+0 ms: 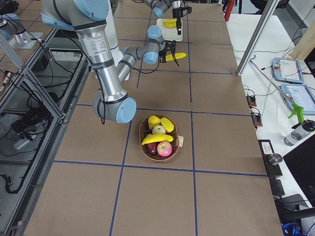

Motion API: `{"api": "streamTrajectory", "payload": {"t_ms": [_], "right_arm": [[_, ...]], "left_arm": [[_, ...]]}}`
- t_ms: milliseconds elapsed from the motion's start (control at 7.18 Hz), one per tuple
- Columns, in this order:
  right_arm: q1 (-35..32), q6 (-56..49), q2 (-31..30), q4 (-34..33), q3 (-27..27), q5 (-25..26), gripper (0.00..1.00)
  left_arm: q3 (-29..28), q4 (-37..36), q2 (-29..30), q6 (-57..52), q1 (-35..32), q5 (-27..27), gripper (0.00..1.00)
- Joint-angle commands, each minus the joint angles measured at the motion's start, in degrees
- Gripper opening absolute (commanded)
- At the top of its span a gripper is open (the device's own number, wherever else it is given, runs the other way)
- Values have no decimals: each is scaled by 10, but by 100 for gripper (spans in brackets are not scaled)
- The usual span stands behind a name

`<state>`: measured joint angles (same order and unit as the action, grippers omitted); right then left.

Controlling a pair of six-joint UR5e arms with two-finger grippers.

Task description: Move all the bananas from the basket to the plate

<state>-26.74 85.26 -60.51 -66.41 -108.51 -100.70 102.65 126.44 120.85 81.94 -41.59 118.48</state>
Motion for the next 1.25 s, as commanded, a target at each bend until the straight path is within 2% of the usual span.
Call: {"api": "streamTrajectory", "payload": {"t_ms": [0,279,557,836,1114], "right_arm": [[21,18,47,42,57,37,4],[34,19,51,55,59,38,4],[44,37,58,61,53,38,4],[44,41,58,61,52,37,5],[44,42,58,61,46,37,5]], "left_arm": [[-5,-1,21,22,30,-35,99],[-14,-1,32,35,60,-96,99],[-20,0,33,35,65,-98,95],[-21,0,33,35,66,-98,68],[-21,-1,32,35,66,-98,50]]}}
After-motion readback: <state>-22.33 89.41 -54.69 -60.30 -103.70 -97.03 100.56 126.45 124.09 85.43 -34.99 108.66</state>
